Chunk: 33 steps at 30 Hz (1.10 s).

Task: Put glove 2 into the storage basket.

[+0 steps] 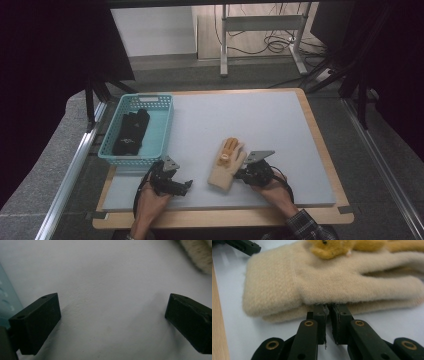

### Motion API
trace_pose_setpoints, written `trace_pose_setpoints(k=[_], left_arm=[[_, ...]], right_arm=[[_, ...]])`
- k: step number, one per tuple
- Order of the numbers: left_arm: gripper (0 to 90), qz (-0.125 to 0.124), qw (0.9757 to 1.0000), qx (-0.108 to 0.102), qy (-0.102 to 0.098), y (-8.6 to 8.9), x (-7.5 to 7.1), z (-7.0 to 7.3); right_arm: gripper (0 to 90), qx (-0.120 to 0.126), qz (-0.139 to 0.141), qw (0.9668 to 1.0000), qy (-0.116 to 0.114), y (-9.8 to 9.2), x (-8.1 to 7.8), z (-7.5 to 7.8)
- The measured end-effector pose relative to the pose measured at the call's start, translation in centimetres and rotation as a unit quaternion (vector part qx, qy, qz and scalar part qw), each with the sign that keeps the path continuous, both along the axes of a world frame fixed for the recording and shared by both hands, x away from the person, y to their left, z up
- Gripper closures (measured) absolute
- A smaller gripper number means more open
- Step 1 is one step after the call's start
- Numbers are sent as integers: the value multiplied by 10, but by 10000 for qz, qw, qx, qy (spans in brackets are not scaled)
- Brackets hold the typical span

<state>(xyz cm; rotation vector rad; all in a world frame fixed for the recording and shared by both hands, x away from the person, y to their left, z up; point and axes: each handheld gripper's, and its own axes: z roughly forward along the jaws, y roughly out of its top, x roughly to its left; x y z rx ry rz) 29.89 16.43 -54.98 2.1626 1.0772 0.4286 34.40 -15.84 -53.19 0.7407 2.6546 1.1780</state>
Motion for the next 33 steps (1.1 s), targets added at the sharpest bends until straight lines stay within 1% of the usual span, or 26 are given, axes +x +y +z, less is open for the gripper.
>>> trace_pose_setpoints(k=[1,2,5,7,8,9,11,14,17,19,20,21,23,25,26,27,28,32,33], left_arm=[[5,0,10000,0,0,0,0,0],[5,-4,10000,-34,48,1,1,0],[5,-3,10000,-45,67,2,1,-1],[3,7,9999,-93,96,2,1,-1],[4,7,9999,-93,96,2,1,-1],[5,-5,9999,-85,97,2,1,-1],[11,-20,9999,-78,85,2,1,-1],[12,-27,9999,-88,96,2,1,-1],[12,-13,9999,-117,112,2,2,-1],[11,-19,9999,-109,128,2,2,-1],[11,-19,9999,-109,128,2,2,-1],[10,-19,9999,-108,134,2,2,-1],[9,-7,9998,-125,154,2,2,-1],[8,-2,9998,-125,156,2,2,-1],[7,-16,9998,-110,146,2,2,-1],[6,-16,9998,-110,146,2,2,-1],[5,-14,9998,-112,148,2,3,-1],[4,4,9998,-139,153,2,2,-2],[4,4,9998,-139,153,2,2,-2]], right_arm=[[805,-3,23,10000,-8,4,0,0],[803,-1,29,10000,-5,8,1,0],[797,-21,73,10000,-54,18,2,-1],[795,-53,89,9999,-95,25,3,-1],[795,-53,89,9999,-95,25,3,-1],[794,-67,106,9998,-135,32,4,-2],[793,-70,121,9998,-158,37,6,-2],[785,-39,130,9998,-169,40,7,-3],[744,-110,159,9996,-192,37,4,-1],[715,-165,100,9993,-309,29,1,2],[715,-165,100,9993,-309,29,1,2],[681,-142,-15,9992,-378,18,0,6],[640,-92,-154,9989,-427,6,0,10],[567,-38,-351,9983,-472,-9,1,14],[537,-29,-406,9980,-478,-15,2,16],[537,-29,-406,9980,-478,-15,2,16],[465,-33,-561,9974,-451,-31,3,19],[353,-74,-799,9958,-449,-55,3,22],[353,-74,-799,9958,-449,-55,3,22]])
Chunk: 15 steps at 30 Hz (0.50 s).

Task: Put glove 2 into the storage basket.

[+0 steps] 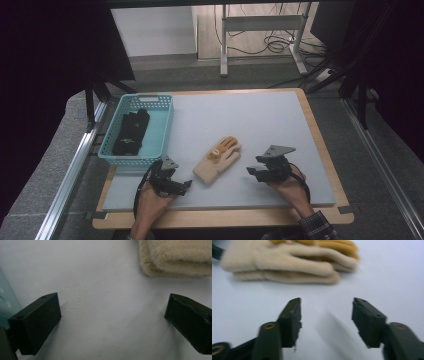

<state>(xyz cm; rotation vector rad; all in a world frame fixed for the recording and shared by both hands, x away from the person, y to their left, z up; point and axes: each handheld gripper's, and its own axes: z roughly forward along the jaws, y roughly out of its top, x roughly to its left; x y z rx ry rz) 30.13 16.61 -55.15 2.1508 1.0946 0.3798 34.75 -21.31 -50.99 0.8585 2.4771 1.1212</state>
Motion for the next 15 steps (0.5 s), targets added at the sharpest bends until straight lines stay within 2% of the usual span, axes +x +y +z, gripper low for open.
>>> trace_pose_setpoints(k=[1,4,9,15], left_arm=[[4,7,10000,-14,-5,0,0,0],[4,-1,10000,-12,-7,0,0,0],[4,0,10000,1,1,0,0,0],[9,-33,10000,40,-28,0,-1,1]], right_arm=[[289,-46,-122,9999,-58,-12,0,1],[231,-67,-294,9995,-85,-27,0,0],[186,-162,-620,9979,-97,-50,2,-7],[155,-456,-793,9958,-98,-60,3,-18]])
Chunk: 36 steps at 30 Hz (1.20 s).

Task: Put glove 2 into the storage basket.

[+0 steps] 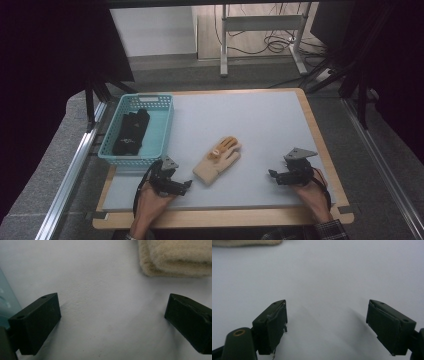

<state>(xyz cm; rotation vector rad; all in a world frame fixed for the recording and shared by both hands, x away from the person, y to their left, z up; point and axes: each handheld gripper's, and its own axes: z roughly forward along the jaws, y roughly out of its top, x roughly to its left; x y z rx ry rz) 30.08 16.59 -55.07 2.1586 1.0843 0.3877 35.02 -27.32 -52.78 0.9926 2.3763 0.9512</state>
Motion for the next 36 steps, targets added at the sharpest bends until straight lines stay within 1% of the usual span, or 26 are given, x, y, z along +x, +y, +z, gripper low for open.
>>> trace_pose_setpoints(k=[1,2,4,6,7,8,9,10,11,15,16,17,18,19,20,21,22,24,26,29,30,31,32,34,35,36], left_arm=[[11,-5,10000,4,-1,0,0,0],[18,-33,10000,26,12,-1,-1,1],[24,-138,9999,3,56,-3,-1,4],[22,-202,9998,-13,14,-7,-3,9],[21,-202,9998,-13,14,-7,-3,9],[20,-319,9995,-35,10,-11,-2,15],[18,-319,9995,-35,10,-11,-2,15],[18,-385,9992,-65,23,-16,-1,21],[18,-422,9991,-97,43,-19,1,24],[21,-547,9980,-283,133,-32,11,35],[21,-573,9978,-297,160,-37,15,37],[20,-573,9978,-297,160,-37,15,37],[20,-601,9976,-288,195,-41,19,40],[20,-619,9974,-279,225,-46,23,42],[22,-658,9971,-276,273,-55,32,46],[22,-658,9971,-276,273,-55,32,46],[25,-688,9966,-307,333,-64,41,49],[28,-706,9961,-296,428,-74,48,50],[29,-729,9960,-163,489,-84,57,48],[33,-770,9953,-70,587,-94,65,45],[36,-770,9953,-70,587,-94,65,45],[39,-797,9947,10,652,-101,69,41],[42,-797,9947,10,652,-101,69,41],[52,-814,9939,180,727,-110,72,36],[58,-814,9939,180,727,-110,72,36],[66,-834,9930,340,760,-115,74,32]], right_arm=[[153,87,-24,10000,4,-2,0,-1],[149,152,-37,9999,70,-3,1,-2],[144,172,-82,9998,100,-5,1,-2],[142,162,-87,9998,89,-5,1,-2],[142,162,-87,9998,89,-5,1,-2],[140,176,-97,9997,114,-5,2,-2],[140,176,-97,9997,114,-5,2,-2],[140,187,-102,9997,120,-5,2,-3],[140,185,-103,9997,117,-5,2,-3],[140,189,-110,9997,111,-5,2,-3],[140,189,-111,9997,110,-5,2,-3],[140,189,-111,9997,108,-5,2,-3],[140,192,-111,9997,108,-5,2,-3],[140,192,-111,9997,108,-5,2,-3],[140,196,-115,9997,102,-5,2,-3],[140,196,-115,9997,102,-5,2,-3],[140,187,-110,9997,97,-5,2,-3],[140,189,-110,9997,99,-5,2,-3],[140,189,-110,9997,97,-5,2,-3],[140,184,-107,9997,102,-5,2,-3],[140,184,-107,9997,102,-5,2,-3],[140,182,-109,9997,101,-5,2,-3],[140,184,-108,9997,103,-5,2,-3],[140,183,-109,9997,101,-5,2,-3],[140,184,-108,9997,101,-5,2,-3],[141,184,-107,9997,102,-5,2,-3]])
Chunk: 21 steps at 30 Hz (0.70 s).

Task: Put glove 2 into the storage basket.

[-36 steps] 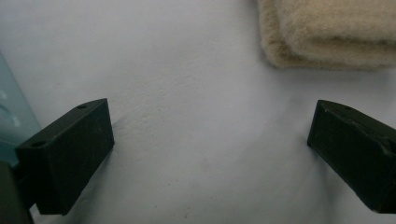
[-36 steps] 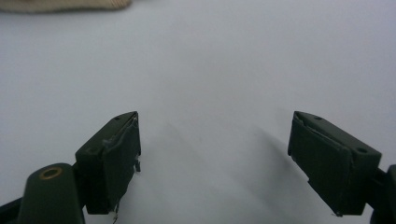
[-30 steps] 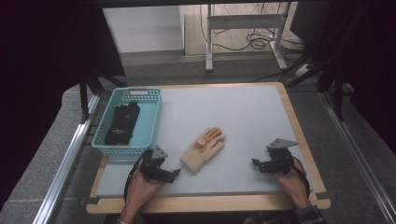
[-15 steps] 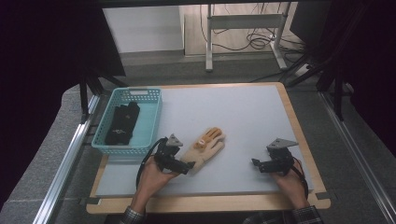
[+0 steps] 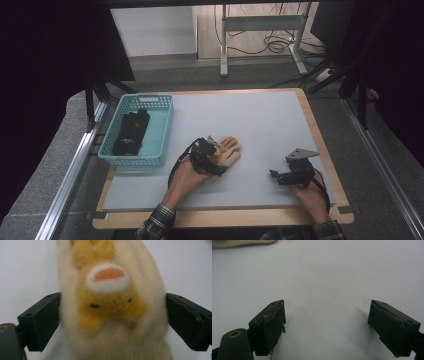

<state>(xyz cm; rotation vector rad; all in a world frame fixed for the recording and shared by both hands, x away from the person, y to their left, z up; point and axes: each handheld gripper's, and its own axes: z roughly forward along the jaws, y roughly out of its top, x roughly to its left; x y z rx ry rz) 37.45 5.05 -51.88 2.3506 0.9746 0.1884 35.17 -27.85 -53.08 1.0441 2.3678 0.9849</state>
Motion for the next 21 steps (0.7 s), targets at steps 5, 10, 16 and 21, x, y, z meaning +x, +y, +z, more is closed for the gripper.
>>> trace_pose_setpoints(k=[5,10,16,21], left_arm=[[102,16,9995,308,-43,-9,-1,-6],[251,55,9995,311,-71,-9,-2,-2],[465,82,9995,288,-40,-8,-3,1],[531,80,9997,213,-45,-6,-3,2]], right_arm=[[140,0,-1,10000,1,0,0,0],[140,-3,2,10000,-1,0,0,0],[140,2,0,10000,1,0,0,0],[140,1,-2,10000,2,0,0,0]])
